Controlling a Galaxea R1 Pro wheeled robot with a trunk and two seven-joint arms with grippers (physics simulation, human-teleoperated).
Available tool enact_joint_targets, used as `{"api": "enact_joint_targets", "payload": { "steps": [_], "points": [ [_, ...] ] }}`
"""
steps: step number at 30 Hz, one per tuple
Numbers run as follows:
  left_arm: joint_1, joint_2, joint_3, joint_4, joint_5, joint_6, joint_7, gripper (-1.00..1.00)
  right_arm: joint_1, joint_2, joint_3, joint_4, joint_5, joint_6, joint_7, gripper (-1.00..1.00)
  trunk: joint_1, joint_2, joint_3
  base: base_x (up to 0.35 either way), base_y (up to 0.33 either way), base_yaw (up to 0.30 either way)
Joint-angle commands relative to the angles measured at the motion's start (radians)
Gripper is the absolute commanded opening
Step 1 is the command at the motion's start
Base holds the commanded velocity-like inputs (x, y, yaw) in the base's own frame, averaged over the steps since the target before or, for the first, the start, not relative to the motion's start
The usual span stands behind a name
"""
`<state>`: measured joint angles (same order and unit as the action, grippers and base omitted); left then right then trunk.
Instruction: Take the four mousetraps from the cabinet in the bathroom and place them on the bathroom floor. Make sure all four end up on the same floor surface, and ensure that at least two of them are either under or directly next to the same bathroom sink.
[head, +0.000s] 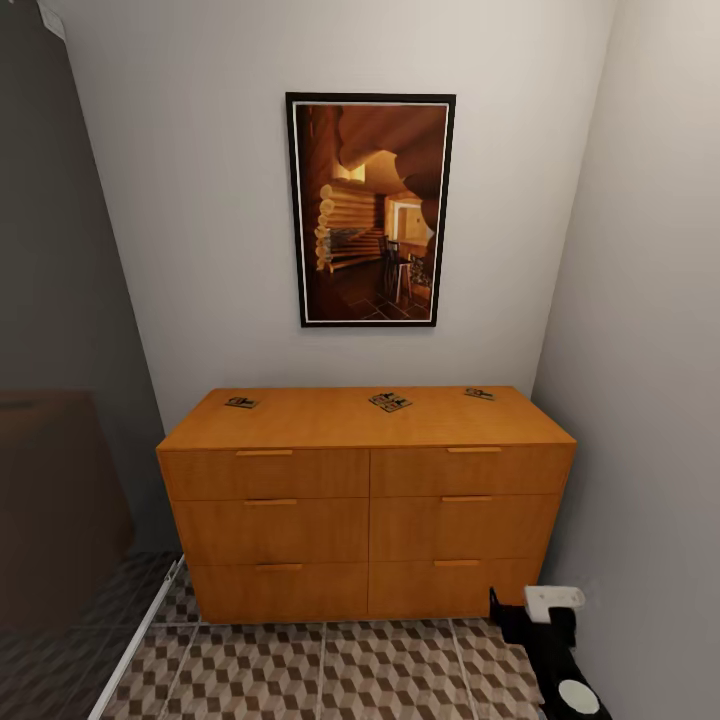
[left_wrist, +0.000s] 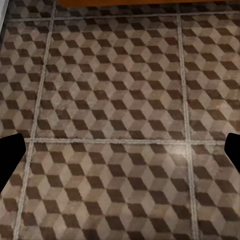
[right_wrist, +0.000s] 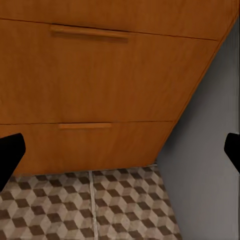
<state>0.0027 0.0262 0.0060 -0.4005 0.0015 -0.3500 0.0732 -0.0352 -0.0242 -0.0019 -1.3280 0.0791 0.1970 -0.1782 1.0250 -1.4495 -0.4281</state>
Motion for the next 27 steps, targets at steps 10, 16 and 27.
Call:
{"api": "enact_joint_targets", "payload": {
  "steps": [10,16,27],
  "points": [
    [0.000,0.000,0.000,-0.001,-0.001,-0.001,0.002,1.00,-0.181,0.000,0.002,-0.040,0.008,0.217,-0.003,1.00,0.000,-0.001,-0.001,0.000,0.000,0.000],
    [0.000,0.000,0.000,-0.001,-0.003,-0.001,0.002,1.00,-0.255,0.000,0.002,-0.042,0.008,0.294,-0.002,1.00,0.000,-0.001,-0.001,0.000,0.000,0.000],
    [0.000,-0.001,-0.005,0.045,-0.008,-0.001,0.000,1.00,-0.435,0.004,0.002,-0.036,0.004,0.444,0.000,1.00,0.000,-0.001,-0.001,0.000,0.000,0.000]
  ]
}}
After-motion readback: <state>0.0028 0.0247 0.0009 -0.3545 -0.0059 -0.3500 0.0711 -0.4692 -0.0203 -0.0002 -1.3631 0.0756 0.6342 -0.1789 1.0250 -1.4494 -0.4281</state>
